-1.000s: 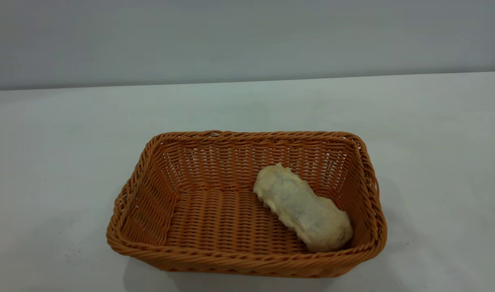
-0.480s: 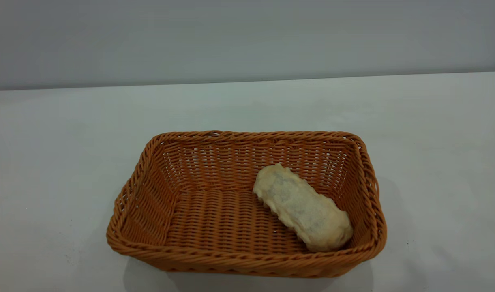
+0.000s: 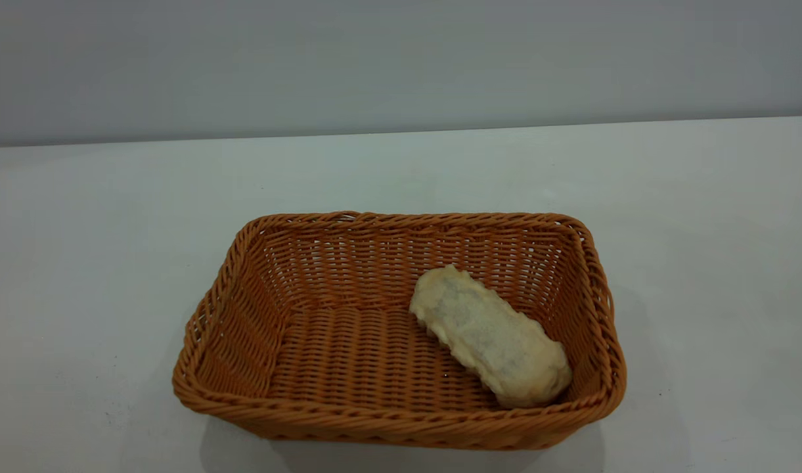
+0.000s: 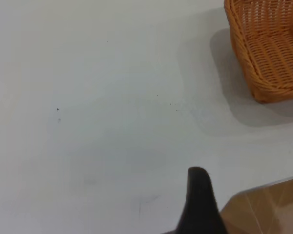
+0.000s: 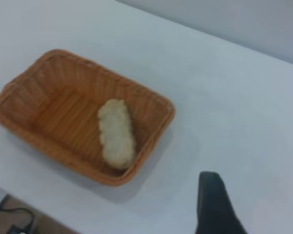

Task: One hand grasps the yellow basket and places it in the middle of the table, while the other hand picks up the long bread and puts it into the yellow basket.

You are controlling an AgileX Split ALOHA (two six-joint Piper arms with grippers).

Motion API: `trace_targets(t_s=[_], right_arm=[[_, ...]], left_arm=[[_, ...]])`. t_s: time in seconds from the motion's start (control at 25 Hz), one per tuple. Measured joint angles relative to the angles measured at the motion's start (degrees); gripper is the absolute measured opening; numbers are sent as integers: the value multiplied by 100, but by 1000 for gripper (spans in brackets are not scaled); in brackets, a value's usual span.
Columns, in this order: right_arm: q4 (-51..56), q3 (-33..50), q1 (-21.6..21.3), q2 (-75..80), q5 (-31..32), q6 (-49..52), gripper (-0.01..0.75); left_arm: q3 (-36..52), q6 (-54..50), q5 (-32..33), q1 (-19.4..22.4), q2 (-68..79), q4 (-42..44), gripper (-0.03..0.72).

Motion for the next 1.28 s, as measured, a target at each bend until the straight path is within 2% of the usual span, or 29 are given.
trace_targets(t_s=[0.24,0.52,0.92,1.28], right_arm=[[814,850,0,-1309,54,-1086,460],[1826,1468,0,-2079,101,-2054,460],[1950,2090,0,-2429,213,-2199,460],[1628,2434,0,-2429,233,-1847,460]], left_arm=[[0,-1,-2,0,0,0,584],[0,-13,-2,0,0,0,584],[0,-13,-6,0,0,0,584],[0,-13,-6,0,0,0,584]])
